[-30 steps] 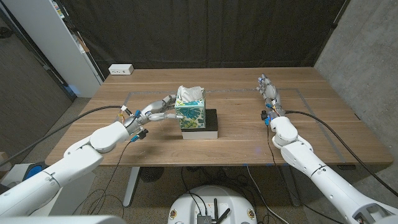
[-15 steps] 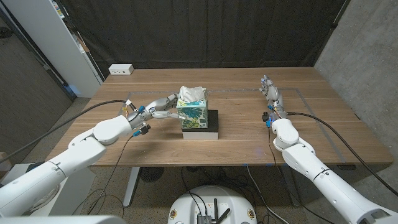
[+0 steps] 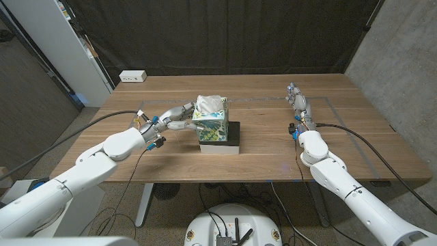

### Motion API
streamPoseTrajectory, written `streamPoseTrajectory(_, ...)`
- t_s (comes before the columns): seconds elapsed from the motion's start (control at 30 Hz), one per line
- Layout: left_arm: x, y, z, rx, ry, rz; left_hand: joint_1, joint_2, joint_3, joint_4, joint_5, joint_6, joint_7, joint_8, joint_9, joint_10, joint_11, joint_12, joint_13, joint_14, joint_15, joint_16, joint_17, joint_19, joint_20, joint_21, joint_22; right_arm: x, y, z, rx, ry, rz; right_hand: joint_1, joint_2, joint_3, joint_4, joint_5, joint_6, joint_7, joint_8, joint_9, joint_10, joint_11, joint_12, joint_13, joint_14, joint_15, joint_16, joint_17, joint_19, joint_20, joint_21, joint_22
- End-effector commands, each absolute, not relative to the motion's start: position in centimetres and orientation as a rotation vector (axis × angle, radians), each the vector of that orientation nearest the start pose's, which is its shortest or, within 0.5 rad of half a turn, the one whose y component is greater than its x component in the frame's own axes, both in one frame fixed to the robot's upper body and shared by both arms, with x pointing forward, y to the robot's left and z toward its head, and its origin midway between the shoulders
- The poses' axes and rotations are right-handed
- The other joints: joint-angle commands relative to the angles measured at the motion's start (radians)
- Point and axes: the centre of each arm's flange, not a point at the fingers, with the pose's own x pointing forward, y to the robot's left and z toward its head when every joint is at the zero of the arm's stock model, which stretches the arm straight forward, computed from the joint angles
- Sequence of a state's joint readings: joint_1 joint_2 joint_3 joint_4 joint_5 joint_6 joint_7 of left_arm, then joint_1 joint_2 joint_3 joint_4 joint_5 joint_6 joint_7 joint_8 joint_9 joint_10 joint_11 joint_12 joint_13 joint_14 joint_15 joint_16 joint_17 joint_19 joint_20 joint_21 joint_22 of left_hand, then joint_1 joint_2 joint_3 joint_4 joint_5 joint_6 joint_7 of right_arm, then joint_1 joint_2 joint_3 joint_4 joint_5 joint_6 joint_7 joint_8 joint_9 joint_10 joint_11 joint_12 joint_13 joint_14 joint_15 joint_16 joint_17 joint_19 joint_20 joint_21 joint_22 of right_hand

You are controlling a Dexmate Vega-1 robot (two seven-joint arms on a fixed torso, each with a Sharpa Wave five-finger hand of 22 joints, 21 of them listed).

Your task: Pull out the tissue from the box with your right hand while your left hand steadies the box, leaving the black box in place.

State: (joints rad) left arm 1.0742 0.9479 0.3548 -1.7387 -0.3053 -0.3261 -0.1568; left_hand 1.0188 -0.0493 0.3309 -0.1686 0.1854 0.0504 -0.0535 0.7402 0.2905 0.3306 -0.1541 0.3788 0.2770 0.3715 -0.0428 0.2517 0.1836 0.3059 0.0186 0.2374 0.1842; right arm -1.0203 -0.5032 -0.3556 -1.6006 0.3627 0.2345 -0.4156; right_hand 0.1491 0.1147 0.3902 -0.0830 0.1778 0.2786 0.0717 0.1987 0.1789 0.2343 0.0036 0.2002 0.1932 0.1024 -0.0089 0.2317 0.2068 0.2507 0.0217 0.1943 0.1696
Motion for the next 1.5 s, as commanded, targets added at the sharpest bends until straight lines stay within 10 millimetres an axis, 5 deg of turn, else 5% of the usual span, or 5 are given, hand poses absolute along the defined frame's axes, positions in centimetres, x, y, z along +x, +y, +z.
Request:
streamPoseTrajectory(0.03, 53.5, 28.1, -2.7, 0.706, -0.659, -0.468, 0.007, 0.005, 0.002, 0.005, 0.003, 0.008, 0.007, 0.01, 0.004, 0.001, 0.01, 0.008, 0.006, 0.014, -0.116, 0.006, 0.006, 0.017, -0.005, 0.01, 0.006, 59.8, -26.3, -4.0, -0.056, -0.672, -0.089, -0.006, -0.001, 0.001, -0.006, -0.001, 0.005, 0.003, -0.005, 0.003, 0.009, 0.004, -0.002, 0.001, 0.009, -0.001, 0.0, 0.003, -0.003, -0.003, 0.0, 0.004)
streamPoseTrajectory(0.33, 52.9, 28.3, -1.7, 0.706, -0.669, -0.448, 0.01, 0.021, -0.008, 0.009, 0.005, 0.014, 0.034, 0.033, 0.013, 0.008, 0.027, 0.018, 0.022, 0.079, -0.123, 0.024, 0.013, 0.095, -0.039, 0.039, 0.009, 60.1, -26.5, -4.2, -0.054, -0.668, -0.087, -0.007, 0.0, 0.001, -0.007, -0.001, 0.006, 0.003, -0.005, 0.003, 0.009, 0.0, -0.003, 0.001, 0.01, -0.002, 0.0, 0.003, -0.004, -0.004, 0.0, 0.004)
streamPoseTrajectory(0.83, 51.9, 28.5, 0.6, 0.684, -0.634, -0.492, 0.027, 0.052, -0.018, 0.006, 0.014, -0.01, 0.084, 0.049, 0.019, -0.01, 0.078, 0.02, 0.044, 0.15, -0.139, 0.048, 0.027, 0.221, -0.041, 0.088, 0.012, 60.1, -27.0, -4.4, -0.057, -0.667, -0.094, -0.008, 0.001, 0.0, -0.009, -0.001, 0.006, 0.005, -0.005, 0.003, 0.01, 0.003, -0.003, 0.001, 0.01, -0.001, -0.001, 0.003, -0.006, -0.005, -0.001, 0.003)
streamPoseTrajectory(1.5, 49.0, 28.7, 3.8, 0.789, -0.671, -0.425, 0.036, 0.066, -0.026, 0.005, 0.019, -0.004, 0.093, 0.063, 0.022, 0.004, 0.084, 0.032, 0.056, 0.155, -0.139, 0.055, 0.045, 0.227, -0.047, 0.087, 0.007, 60.3, -27.6, -4.6, -0.049, -0.674, -0.086, -0.009, 0.002, 0.0, -0.011, -0.001, 0.005, 0.004, -0.005, 0.003, 0.009, 0.003, -0.004, 0.001, 0.009, 0.0, -0.003, 0.003, -0.006, -0.004, 0.0, 0.003)
